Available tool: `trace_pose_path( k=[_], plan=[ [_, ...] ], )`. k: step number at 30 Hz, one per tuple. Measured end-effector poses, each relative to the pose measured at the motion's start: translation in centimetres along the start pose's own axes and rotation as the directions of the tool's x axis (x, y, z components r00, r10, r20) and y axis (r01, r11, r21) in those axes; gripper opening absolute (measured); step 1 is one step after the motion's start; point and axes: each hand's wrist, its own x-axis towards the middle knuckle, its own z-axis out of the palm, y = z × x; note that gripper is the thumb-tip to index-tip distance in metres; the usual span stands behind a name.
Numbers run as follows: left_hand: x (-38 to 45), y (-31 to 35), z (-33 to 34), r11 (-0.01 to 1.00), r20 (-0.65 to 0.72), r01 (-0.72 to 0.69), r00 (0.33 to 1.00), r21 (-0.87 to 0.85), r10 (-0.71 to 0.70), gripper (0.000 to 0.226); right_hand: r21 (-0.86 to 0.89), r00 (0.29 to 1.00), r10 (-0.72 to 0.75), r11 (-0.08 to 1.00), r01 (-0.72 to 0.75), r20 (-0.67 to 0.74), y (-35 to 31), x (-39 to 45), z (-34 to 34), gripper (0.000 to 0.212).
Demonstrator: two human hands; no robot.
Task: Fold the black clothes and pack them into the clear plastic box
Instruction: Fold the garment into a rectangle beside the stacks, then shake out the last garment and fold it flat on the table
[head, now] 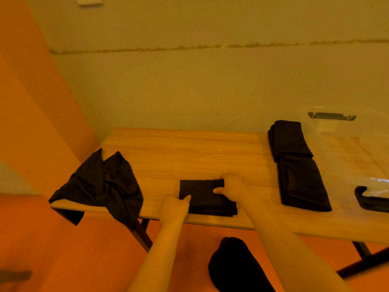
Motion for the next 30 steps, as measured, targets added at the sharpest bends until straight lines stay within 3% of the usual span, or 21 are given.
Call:
trace_pose_path(
  k=[2, 4, 5, 11, 13, 15, 18, 21, 23, 26, 30],
  plan=[
    [0.6, 0.2, 0.1, 1.000, 0.082, 0.008, 0.997, -0.007, -0.007, 0.036, 0.101, 1.000, 0.007, 0.995, -0.008, 0.008, 0.9, -0.9, 0.5, 0.050],
    [0.7, 0.9, 0.1, 0.995, 0.147, -0.036, 0.988, -0.095, 0.049, 0.015, 0.315, 1.000, 0.002, 0.949, 0.006, -0.024, 2.0, -2.2, 0.8, 0.042],
    [0.4, 1.6, 0.2, 0.986, 0.153, -0.064, 0.984, -0.155, 0.088, 0.005, 0.437, 0.998, 0.009, 0.899, 0.016, -0.056, 2.5, -3.0, 0.6, 0.037],
    [-0.4, 10.7, 2.3, 0.924, 0.241, -0.189, 0.930, -0.332, 0.277, 0.013, 0.868, 0.965, 0.196, 0.494, 0.058, -0.176, 6.9, -7.3, -2.5, 0.015],
    [-0.4, 14.6, 3.9, 0.912, 0.272, -0.235, 0.903, -0.335, 0.333, 0.018, 0.941, 0.962, 0.230, 0.332, 0.065, -0.147, 8.8, -8.5, -3.3, 0.012],
    [-0.2, 17.9, 6.4, 0.893, 0.312, -0.261, 0.870, -0.366, 0.382, 0.020, 0.967, 0.946, 0.285, 0.239, 0.086, -0.154, 10.6, -9.7, -4.0, 0.017],
    [-0.2, 21.9, 11.5, 0.880, 0.409, -0.263, 0.808, -0.395, 0.424, 0.025, 0.977, 0.858, 0.473, 0.168, 0.134, -0.198, 13.0, -10.7, -4.9, 0.026],
    [-0.4, 23.7, 16.7, 0.895, 0.509, -0.199, 0.764, -0.399, 0.397, 0.034, 0.990, 0.755, 0.640, 0.069, 0.124, -0.139, 14.9, -10.8, -5.2, 0.029],
    [-0.8, 23.5, 19.2, 0.906, 0.554, -0.131, 0.753, -0.403, 0.356, 0.043, 0.995, 0.698, 0.709, 0.065, 0.078, -0.101, 15.9, -10.8, -4.7, 0.028],
    [-1.7, 22.3, 20.8, 0.914, 0.512, -0.159, 0.786, -0.373, 0.346, 0.047, 0.985, 0.663, 0.737, 0.173, -0.002, -0.128, 16.9, -10.8, -3.7, 0.034],
    [-3.9, 19.8, 19.7, 0.918, 0.283, -0.214, 0.906, -0.334, 0.314, 0.044, 0.828, 0.642, 0.689, 0.541, -0.146, -0.337, 16.8, -11.8, -4.0, 0.050]
  ],
)
